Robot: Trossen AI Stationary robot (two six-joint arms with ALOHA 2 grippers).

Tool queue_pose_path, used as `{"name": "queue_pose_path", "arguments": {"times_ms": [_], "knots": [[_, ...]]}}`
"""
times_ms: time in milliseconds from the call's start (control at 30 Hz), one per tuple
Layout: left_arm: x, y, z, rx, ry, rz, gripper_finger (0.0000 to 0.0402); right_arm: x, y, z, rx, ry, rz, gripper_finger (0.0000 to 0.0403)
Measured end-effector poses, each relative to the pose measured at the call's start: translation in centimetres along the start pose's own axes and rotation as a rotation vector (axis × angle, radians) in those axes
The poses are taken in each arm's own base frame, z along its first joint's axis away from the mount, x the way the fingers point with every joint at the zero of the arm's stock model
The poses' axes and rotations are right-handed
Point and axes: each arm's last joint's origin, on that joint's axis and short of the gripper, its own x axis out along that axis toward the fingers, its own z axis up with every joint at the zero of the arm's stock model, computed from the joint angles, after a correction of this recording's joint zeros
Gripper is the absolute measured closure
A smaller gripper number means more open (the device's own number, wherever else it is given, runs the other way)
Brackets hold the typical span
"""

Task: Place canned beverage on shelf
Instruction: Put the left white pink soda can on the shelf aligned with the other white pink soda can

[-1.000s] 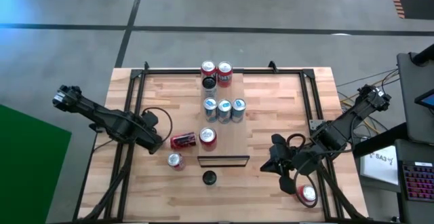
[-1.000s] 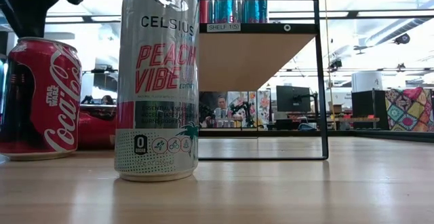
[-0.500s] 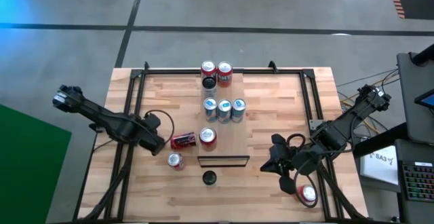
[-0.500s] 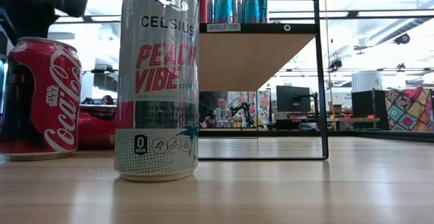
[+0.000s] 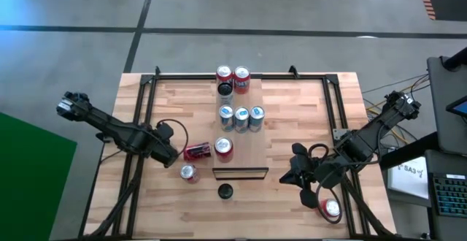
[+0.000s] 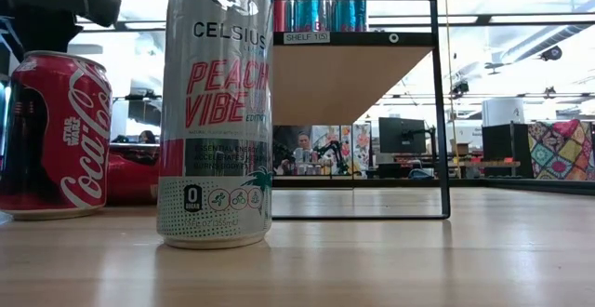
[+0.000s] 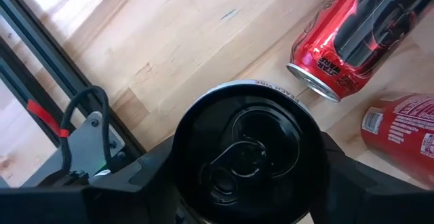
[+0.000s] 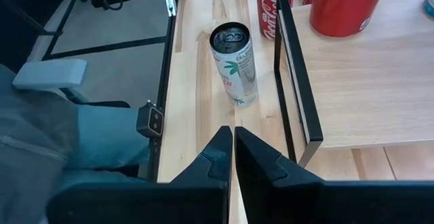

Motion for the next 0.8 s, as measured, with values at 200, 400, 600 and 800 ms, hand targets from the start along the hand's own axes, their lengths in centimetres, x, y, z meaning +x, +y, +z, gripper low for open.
{"name": "queue_pose_path", "arguments": {"times_ms": [200, 400, 600, 800], "knots": [[-0.2, 0.0, 0.1, 0.009, -0.009, -0.001, 0.0173, 0.0, 0.0, 0.0, -0.029, -0.006, -0.009, 0.0394], [-1.3, -0.2, 0.4, 0.034, -0.028, -0.036, 0.0173, 0.0, -0.1, 0.0, -0.034, -0.015, -0.022, 0.0394], [-2.6, -0.1, 0.9, 0.054, -0.048, -0.061, 0.0173, 0.0, -0.1, 0.0, -0.05, -0.015, -0.022, 0.0394], [-4.3, 0.5, 1.2, 0.064, -0.045, -0.048, 0.0173, 0.0, -0.1, 0.1, -0.062, -0.02, -0.031, 0.0394]]}}
